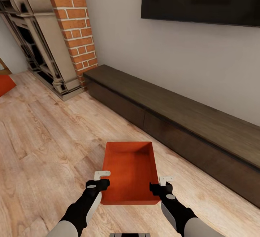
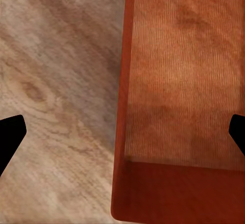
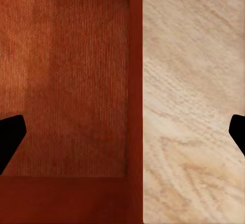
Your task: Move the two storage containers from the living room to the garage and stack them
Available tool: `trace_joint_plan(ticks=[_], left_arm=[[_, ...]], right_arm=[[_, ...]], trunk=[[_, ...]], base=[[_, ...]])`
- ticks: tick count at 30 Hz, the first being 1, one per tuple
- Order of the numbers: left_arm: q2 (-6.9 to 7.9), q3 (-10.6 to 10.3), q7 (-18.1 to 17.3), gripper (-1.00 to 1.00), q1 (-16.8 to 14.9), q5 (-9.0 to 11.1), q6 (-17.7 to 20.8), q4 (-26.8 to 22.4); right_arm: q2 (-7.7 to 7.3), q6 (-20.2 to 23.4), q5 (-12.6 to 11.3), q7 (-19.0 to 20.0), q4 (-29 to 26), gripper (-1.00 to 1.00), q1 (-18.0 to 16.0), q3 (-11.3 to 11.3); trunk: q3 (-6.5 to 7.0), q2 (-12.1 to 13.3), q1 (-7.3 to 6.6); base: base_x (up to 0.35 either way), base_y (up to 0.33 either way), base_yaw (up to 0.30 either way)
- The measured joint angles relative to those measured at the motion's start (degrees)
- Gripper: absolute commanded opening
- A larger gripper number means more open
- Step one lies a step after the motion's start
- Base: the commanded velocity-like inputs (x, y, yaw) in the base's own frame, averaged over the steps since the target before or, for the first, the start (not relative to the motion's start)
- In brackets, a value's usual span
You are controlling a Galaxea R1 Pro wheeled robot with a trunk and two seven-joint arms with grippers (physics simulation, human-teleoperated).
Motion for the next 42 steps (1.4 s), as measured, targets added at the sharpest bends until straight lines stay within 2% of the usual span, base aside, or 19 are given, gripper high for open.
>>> trace_joint_plan(ticks=[5, 13, 42], left_arm=[[0.0, -0.02, 0.03, 1.0, 0.0, 0.03, 0.03, 0.01], [0.0, -0.04, 0.01, 1.0, 0.0, 0.03, 0.05, 0.02], [0.15, 0.09, 0.03, 1.0, 0.0, 0.02, -0.01, -0.06]], right_arm=[[-0.69, -0.11, -0.03, 0.0, -0.01, 1.0, 0.0, 0.0], [-0.71, -0.12, 0.04, 0.0, -0.03, 1.0, 0.01, 0.04], [-0.63, -0.12, 0.12, 0.0, -0.03, 1.0, 0.0, 0.04]], trunk=[[0.0, 0.0, 0.0], [0.0, 0.0, 0.0], [-5.03, -11.23, 6.15]], base=[[0.0, 0.0, 0.0], [0.0, 0.0, 0.0], [0.0, 0.0, 0.0]])
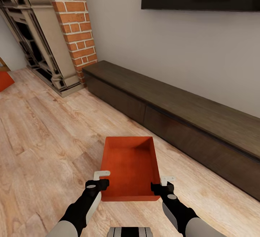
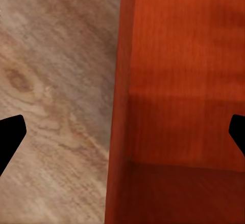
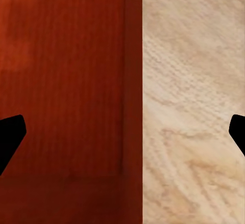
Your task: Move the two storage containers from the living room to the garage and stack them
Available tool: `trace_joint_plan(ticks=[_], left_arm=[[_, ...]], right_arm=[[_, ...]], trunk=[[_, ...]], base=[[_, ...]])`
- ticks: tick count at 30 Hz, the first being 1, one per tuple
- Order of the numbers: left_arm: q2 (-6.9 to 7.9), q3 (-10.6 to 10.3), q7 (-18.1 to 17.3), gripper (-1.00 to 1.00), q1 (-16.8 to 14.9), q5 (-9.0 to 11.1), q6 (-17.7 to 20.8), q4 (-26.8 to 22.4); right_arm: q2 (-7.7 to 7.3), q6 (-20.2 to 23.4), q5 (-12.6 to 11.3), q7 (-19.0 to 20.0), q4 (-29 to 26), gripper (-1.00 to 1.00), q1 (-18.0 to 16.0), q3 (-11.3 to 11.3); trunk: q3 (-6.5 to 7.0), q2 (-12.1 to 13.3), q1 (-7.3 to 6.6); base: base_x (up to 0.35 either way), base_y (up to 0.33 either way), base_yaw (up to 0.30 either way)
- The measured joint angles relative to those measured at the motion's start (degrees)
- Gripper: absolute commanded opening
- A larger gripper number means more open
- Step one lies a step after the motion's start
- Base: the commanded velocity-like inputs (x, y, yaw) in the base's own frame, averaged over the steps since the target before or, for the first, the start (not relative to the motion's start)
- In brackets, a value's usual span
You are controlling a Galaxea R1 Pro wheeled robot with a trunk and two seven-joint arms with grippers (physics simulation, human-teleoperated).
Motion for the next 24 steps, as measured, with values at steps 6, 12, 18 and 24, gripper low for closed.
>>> trace_joint_plan(ticks=[6, 12, 18, 24], left_arm=[[0.22, 0.09, 0.0, 1.0, 0.0, 0.01, 0.03, -0.05], [0.29, -0.03, 0.0, 1.0, 0.0, 0.01, 0.03, -0.09], [1.03, -0.19, -0.05, 1.0, 0.0, -0.11, 0.07, 0.01], [1.6, -0.5, -0.18, 1.0, 0.0, -0.23, 0.07, 0.46]], right_arm=[[0.0, 0.0, 0.02, 0.0, 0.01, 1.0, 0.0, 0.0], [0.0, 0.0, 0.02, 0.0, 0.0, 1.0, 0.01, 0.0], [-0.03, 0.0, 0.02, 0.0, 0.01, 1.0, 0.0, 0.0], [-0.03, 0.0, 0.1, 0.0, 0.01, 1.0, 0.0, 0.0]], trunk=[[0.0, 0.0, 0.0], [0.0, 0.0, 0.0], [0.0, 0.0, 0.0], [0.0, 0.0, 0.0]], base=[[0.0, 0.0, 0.0], [0.0, 0.0, 0.0], [0.0, 0.0, 0.0], [0.0, 0.0, 0.0]])
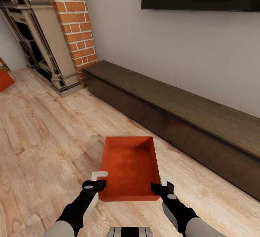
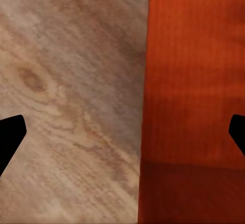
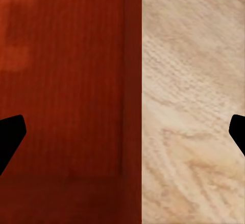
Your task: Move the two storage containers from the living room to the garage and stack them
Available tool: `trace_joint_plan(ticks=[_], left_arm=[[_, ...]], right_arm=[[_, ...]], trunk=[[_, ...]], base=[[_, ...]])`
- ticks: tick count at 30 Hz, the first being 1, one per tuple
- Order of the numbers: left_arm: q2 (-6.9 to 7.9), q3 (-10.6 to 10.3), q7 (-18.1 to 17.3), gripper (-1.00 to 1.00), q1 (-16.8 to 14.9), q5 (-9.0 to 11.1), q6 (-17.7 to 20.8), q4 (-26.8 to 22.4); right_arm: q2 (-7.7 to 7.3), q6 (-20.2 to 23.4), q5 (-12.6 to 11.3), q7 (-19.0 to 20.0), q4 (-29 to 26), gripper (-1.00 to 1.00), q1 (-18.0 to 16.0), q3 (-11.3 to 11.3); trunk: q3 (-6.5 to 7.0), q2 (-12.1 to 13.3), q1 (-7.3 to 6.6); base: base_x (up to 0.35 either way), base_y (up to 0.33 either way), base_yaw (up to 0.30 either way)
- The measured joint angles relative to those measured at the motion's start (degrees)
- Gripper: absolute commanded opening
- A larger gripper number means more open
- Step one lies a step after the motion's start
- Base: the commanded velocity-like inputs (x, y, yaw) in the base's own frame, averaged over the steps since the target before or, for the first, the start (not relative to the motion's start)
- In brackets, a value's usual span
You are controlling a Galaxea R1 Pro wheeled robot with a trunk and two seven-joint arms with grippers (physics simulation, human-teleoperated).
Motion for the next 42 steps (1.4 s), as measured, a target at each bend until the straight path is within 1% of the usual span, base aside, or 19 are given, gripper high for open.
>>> trace_joint_plan(ticks=[4, 6, 11, 15, 29, 35, 42], left_arm=[[0.08, -0.08, -0.05, 1.0, 0.0, -0.17, 0.0, 0.3], [0.09, -0.09, -0.06, 1.0, 0.0, -0.62, -0.01, 0.4], [0.04, -0.11, -0.17, 1.0, 0.0, -2.7, -0.13, 0.64], [0.02, -0.08, -0.31, 1.0, 0.0, -3.23, -0.15, 0.64], [-0.07, 0.05, -0.11, 1.0, 0.0, -3.15, -0.11, 0.05], [-0.07, 0.2, -0.31, 1.0, 0.0, -3.09, -0.14, 0.27], [-0.07, 0.21, -0.04, 1.0, 0.0, -3.1, -0.15, -0.09]], right_arm=[[0.02, 0.0, 0.01, 0.0, 0.01, 1.0, 0.0, 0.0], [0.03, 0.0, 0.01, 0.0, 0.03, 1.0, 0.0, 0.0], [-0.03, 0.0, 0.01, 0.0, 0.01, 1.0, 0.0, 0.0], [-0.05, 0.0, 0.01, 0.0, 0.0, 1.0, 0.0, 0.0], [-0.06, 0.09, -0.02, 0.0, 0.0, 1.0, 0.0, 0.0], [-0.06, 0.09, 0.01, 0.0, 0.01, 1.0, 0.01, 0.0], [-0.06, 0.09, 0.01, 0.0, 0.0, 1.0, 0.02, 0.0]], trunk=[[0.0, 0.0, 0.0], [0.0, 0.0, 0.0], [0.0, 0.0, 0.0], [0.0, 0.0, 0.0], [0.0, 0.0, 0.0], [0.0, 0.0, -0.03], [0.0, 0.0, 0.0]], base=[[0.0, 0.0, 0.0], [0.0, 0.0, 0.0], [0.0, 0.0, 0.0], [0.0, 0.0, 0.0], [0.001, 0.0, 0.0], [0.178, 0.0, 0.0], [0.036, 0.0, 0.0]])
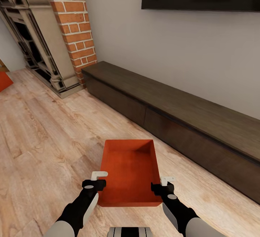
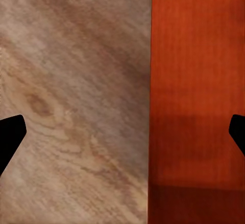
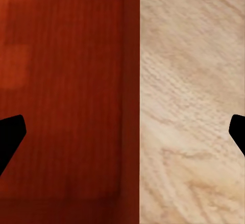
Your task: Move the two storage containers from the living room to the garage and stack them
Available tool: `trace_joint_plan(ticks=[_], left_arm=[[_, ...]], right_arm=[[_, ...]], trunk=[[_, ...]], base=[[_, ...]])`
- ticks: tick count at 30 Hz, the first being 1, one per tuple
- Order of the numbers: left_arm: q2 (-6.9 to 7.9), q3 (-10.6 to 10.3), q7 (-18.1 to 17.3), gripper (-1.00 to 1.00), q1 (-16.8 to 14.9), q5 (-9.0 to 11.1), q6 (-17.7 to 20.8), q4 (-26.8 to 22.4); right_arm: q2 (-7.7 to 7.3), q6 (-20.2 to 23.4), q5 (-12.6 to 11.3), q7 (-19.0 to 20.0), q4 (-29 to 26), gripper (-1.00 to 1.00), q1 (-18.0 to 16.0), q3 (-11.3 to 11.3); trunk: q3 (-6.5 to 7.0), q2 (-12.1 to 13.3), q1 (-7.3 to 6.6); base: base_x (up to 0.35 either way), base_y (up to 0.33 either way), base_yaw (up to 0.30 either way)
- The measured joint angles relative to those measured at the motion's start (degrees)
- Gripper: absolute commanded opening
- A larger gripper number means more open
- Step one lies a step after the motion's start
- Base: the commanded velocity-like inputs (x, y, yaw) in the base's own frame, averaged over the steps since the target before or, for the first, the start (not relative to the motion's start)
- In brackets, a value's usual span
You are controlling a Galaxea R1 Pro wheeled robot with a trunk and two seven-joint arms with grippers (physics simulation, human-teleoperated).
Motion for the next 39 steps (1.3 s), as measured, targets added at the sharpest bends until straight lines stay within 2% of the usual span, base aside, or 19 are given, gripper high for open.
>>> trace_joint_plan(ticks=[31, 39], left_arm=[[-0.48, 0.59, 0.02, 1.0, 0.0, 0.55, 0.28, -0.2], [-0.39, 0.62, 0.02, 1.0, 0.0, 0.53, 0.28, -0.25]], right_arm=[[-0.12, -0.09, -0.09, 0.0, -0.01, 1.0, -0.02, 0.0], [-0.02, -0.08, -0.09, 0.0, -0.01, 1.0, -0.02, 0.0]], trunk=[[0.0, 0.0, 0.0], [-1.43, -3.19, 1.75]], base=[[0.0, 0.0, 0.0], [0.0, 0.0, 0.0]])
